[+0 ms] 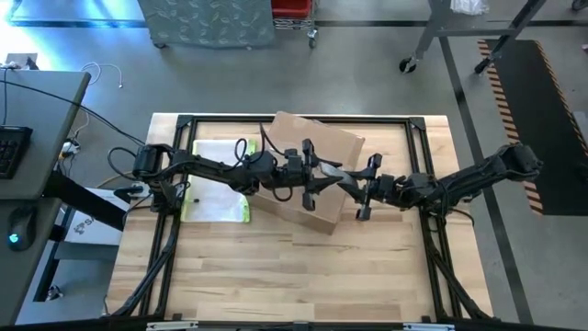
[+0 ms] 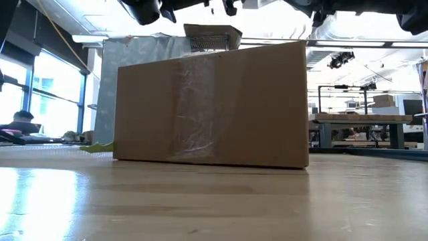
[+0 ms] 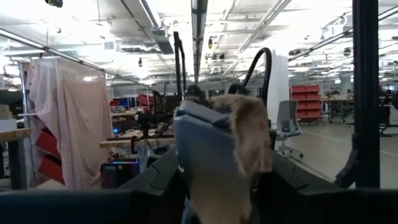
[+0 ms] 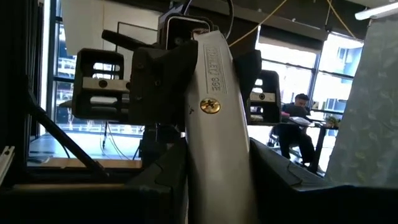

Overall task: Unpack boxes
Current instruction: Open the cardboard box using the silver cutter

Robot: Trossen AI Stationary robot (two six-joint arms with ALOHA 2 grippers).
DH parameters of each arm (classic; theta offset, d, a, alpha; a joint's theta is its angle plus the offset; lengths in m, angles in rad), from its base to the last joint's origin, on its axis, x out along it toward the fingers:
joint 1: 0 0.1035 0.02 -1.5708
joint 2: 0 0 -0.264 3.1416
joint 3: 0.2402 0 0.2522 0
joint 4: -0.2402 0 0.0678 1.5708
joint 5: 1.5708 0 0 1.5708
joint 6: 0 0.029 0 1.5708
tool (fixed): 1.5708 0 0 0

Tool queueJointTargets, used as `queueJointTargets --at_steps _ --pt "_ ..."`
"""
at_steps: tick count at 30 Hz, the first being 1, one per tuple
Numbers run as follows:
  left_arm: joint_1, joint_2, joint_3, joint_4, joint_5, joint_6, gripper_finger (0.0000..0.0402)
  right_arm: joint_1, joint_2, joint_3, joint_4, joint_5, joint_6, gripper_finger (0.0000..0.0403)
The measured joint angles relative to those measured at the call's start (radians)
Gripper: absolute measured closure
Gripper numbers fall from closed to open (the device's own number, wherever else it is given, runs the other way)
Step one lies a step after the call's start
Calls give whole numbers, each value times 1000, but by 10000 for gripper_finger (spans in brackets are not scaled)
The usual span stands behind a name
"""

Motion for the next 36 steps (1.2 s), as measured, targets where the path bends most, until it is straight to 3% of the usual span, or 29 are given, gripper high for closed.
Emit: queueJointTargets --at_steps 3,9,13,17,26,29,32,36 --pt "5 0 0 -29 3 -8 282 0 -1 0 -45 23 0 280" --pt "21 -7 0 -127 6 -31 284 2 -68 0 -196 115 -18 150" --pt "22 -21 5 -231 -50 -18 285 11 -156 10 -363 166 34 100" --pt "21 -29 33 -341 -98 17 287 33 -217 83 -544 230 27 94" --pt "14 -28 77 -447 -118 43 304 57 -196 246 -934 204 24 111" --pt "13 -27 88 -448 -121 45 318 49 -166 254 -956 171 30 112" --pt "13 -28 91 -436 -122 43 355 41 -124 255 -929 113 27 112" --pt "13 -28 90 -442 -140 25 357 41 -44 256 -846 171 57 112"
